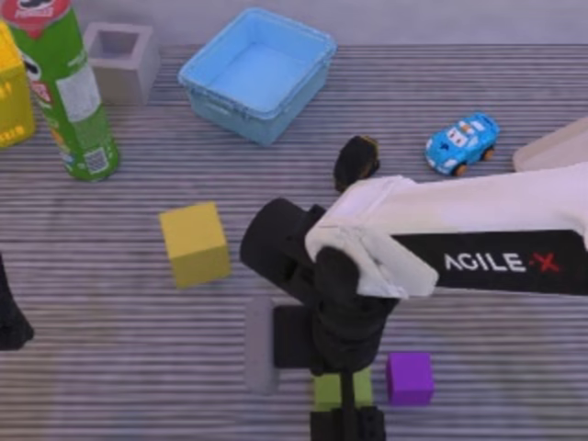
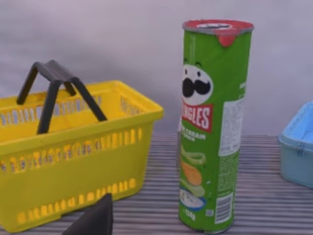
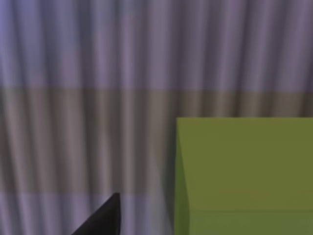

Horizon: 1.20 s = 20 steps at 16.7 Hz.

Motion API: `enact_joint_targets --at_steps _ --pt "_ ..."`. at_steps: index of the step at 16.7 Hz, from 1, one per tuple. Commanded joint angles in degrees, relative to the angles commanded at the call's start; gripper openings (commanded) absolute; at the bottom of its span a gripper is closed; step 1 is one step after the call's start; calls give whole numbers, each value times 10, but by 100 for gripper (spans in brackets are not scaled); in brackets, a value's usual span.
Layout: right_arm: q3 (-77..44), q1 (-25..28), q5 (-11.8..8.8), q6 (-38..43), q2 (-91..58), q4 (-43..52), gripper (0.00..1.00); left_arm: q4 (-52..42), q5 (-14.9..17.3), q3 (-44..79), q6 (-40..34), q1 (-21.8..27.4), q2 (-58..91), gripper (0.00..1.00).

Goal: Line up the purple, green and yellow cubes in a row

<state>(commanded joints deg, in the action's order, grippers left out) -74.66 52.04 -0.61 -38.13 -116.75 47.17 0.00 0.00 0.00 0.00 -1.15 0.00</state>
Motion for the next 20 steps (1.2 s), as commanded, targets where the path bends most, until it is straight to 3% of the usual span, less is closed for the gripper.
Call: enact_joint_targets --at_steps 5,12,20 --pt "-9 1 0 -2 4 10 100 0 0 0 0 0 0 100" --pt "-86 3 0 -3 55 142 100 0 0 0 0 0 0 100" --pt "-64 -15 -5 6 87 119 100 -25 2 35 19 11 35 100"
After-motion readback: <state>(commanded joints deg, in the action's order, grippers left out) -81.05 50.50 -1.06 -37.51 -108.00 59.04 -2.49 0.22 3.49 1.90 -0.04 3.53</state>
